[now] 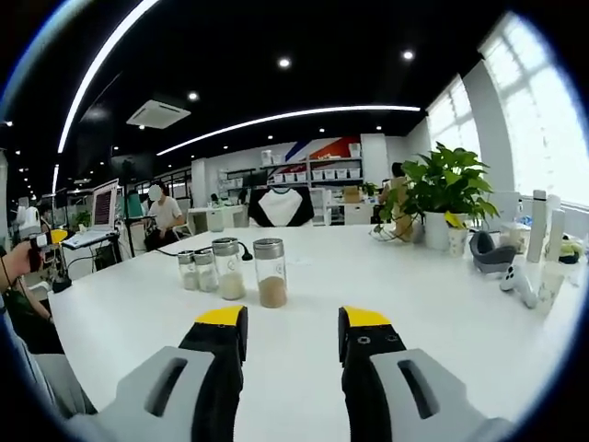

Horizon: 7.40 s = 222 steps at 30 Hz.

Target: Rotate the seasoning bottle until the label or dispensing opening points toward the visible target arrow and the bottle remains upright within the marked orientation range

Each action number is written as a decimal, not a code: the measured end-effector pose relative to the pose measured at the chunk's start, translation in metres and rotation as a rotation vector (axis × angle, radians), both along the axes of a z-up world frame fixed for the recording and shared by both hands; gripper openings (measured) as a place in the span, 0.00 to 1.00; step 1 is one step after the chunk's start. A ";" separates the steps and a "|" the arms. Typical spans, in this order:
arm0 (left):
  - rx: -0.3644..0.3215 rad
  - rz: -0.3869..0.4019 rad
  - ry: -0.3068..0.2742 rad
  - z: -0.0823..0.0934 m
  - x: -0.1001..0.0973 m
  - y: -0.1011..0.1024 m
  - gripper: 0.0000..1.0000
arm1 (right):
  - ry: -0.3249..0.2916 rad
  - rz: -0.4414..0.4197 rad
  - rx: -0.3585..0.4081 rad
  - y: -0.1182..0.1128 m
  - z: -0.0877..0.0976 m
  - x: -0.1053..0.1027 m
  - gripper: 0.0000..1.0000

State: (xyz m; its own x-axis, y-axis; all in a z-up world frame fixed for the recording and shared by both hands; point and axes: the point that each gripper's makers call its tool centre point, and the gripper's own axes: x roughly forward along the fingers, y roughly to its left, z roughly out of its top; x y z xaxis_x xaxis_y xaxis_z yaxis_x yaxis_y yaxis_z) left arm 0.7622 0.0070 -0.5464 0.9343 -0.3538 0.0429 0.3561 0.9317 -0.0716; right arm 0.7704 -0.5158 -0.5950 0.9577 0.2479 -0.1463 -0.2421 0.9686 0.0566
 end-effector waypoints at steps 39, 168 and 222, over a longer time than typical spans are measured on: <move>-0.053 0.026 -0.005 0.000 0.000 0.005 1.00 | -0.040 0.000 0.005 0.004 0.007 0.010 0.87; 0.127 0.278 0.065 0.000 -0.096 0.065 0.99 | -0.005 0.072 -0.055 0.101 -0.023 0.218 0.38; 0.142 0.205 0.068 -0.003 -0.084 0.041 0.97 | -0.149 0.117 -0.065 0.093 0.001 0.180 0.37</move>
State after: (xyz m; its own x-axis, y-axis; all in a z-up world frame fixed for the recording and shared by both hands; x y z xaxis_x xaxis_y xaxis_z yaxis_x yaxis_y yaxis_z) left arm 0.6782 0.0483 -0.5497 0.9862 -0.1547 -0.0594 0.1576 0.9864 0.0476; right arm 0.9508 -0.4225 -0.5939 0.9350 0.3538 -0.0246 -0.3546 0.9337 -0.0495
